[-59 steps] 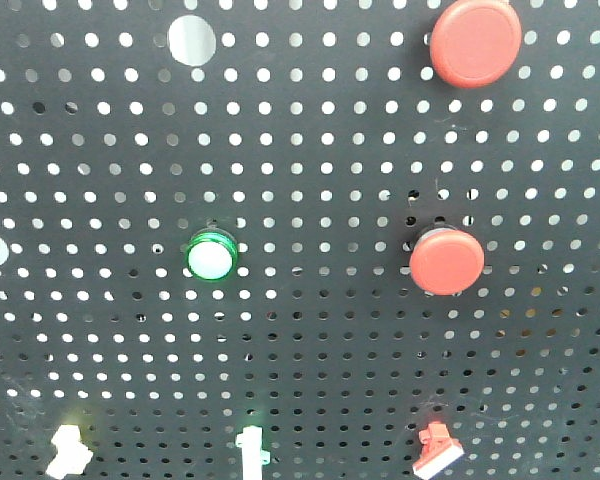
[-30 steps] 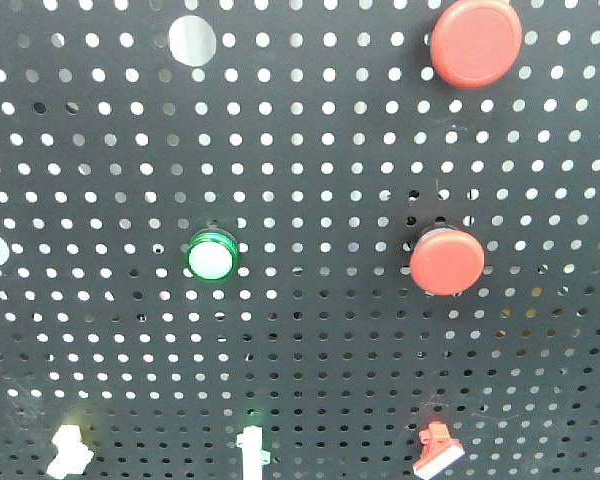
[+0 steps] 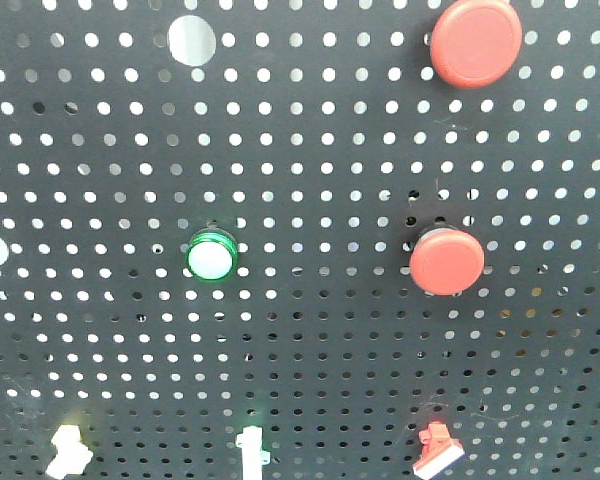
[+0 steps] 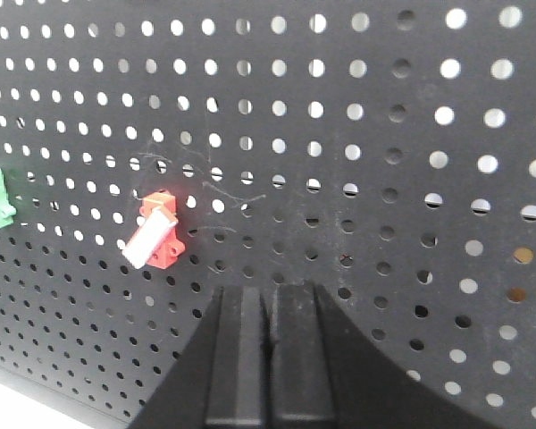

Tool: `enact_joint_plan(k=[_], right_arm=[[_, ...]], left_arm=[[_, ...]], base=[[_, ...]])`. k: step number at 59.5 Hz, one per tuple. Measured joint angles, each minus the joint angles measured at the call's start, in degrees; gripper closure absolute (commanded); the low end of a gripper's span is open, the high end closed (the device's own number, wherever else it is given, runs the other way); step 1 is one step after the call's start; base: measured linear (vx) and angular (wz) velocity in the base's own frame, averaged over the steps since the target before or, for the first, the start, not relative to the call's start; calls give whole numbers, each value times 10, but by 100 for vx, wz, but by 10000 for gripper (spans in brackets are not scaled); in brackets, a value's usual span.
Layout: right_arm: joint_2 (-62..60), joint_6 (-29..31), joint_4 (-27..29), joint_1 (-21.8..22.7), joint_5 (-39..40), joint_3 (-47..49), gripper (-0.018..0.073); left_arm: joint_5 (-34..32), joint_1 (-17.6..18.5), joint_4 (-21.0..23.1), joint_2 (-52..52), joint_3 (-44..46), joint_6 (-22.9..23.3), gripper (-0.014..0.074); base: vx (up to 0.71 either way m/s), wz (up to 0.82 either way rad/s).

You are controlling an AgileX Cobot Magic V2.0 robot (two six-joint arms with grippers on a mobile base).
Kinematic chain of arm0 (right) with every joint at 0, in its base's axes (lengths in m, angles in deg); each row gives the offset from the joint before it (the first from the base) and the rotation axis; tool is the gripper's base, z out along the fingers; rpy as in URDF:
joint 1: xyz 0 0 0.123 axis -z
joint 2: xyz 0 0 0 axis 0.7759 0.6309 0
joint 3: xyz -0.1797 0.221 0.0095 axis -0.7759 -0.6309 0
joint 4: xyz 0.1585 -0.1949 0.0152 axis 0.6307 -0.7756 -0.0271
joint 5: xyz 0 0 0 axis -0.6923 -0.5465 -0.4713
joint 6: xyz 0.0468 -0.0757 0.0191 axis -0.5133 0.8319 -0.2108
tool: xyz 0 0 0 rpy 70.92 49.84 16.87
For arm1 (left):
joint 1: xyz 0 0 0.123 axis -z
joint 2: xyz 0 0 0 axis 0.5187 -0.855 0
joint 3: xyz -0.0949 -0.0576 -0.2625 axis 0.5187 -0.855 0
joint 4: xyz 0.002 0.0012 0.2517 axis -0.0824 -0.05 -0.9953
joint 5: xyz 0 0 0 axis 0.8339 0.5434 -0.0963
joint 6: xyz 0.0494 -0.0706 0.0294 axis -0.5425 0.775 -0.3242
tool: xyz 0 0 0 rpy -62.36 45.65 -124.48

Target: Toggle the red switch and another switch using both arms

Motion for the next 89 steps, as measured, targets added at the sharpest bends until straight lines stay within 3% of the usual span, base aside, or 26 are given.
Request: enact_joint_plan(k=[42, 51, 56, 60, 69, 76, 82, 89], right_arm=[[0, 0, -1, 0, 0, 0, 566], [0, -25, -74, 13, -3, 0, 566], [0, -100, -156, 50, -12, 0, 566], [0, -196, -253, 90, -22, 0, 566], [-4, -490, -535, 204, -65, -1, 566], [-21, -691, -703, 262, -58, -20, 566], [-54, -776, -782, 276, -7, -72, 566], [-104, -795, -790, 278, 43, -130, 566]], left_arm=[[0, 0, 0, 0, 0, 0, 594], [0, 0, 0, 0, 0, 0, 594], [0, 0, 0, 0, 0, 0, 594], [0, 0, 0, 0, 0, 0, 594], [0, 0, 0, 0, 0, 0, 594], [0, 0, 0, 0, 0, 0, 594], [0, 0, 0, 0, 0, 0, 594], [0, 0, 0, 0, 0, 0, 594]], base=[[0, 0], [0, 0], [0, 0], [0, 0], [0, 0], [0, 0], [0, 0], [0, 0]])
